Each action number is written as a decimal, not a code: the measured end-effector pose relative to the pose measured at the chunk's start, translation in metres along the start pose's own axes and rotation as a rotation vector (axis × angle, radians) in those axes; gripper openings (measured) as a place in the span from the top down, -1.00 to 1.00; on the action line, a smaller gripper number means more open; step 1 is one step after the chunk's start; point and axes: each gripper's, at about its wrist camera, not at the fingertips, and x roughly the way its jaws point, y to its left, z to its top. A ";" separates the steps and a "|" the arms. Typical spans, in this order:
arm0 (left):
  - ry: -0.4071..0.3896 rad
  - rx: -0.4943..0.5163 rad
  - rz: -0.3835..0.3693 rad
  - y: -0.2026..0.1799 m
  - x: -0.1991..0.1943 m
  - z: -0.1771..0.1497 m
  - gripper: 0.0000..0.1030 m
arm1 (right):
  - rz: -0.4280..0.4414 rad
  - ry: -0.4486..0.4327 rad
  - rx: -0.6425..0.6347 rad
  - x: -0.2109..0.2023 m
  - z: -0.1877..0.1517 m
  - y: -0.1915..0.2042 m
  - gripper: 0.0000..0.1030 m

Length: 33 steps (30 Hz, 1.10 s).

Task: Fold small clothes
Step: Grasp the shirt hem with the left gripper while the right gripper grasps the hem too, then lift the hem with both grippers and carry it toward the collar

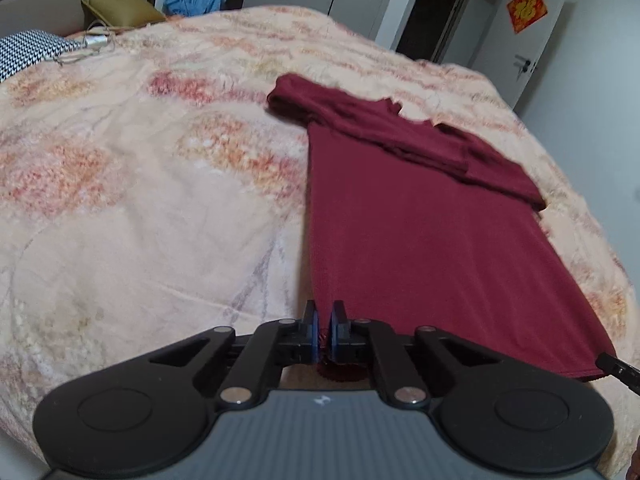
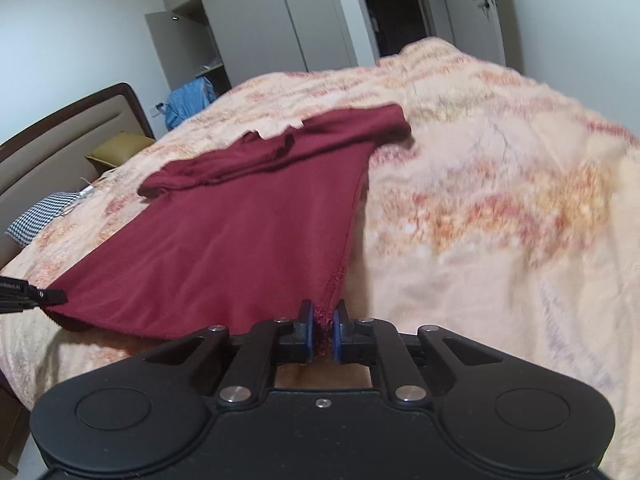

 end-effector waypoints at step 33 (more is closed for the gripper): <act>-0.032 0.065 0.074 -0.032 -0.087 -0.117 -0.13 | -0.022 0.007 -0.442 -0.078 -0.088 0.017 -0.03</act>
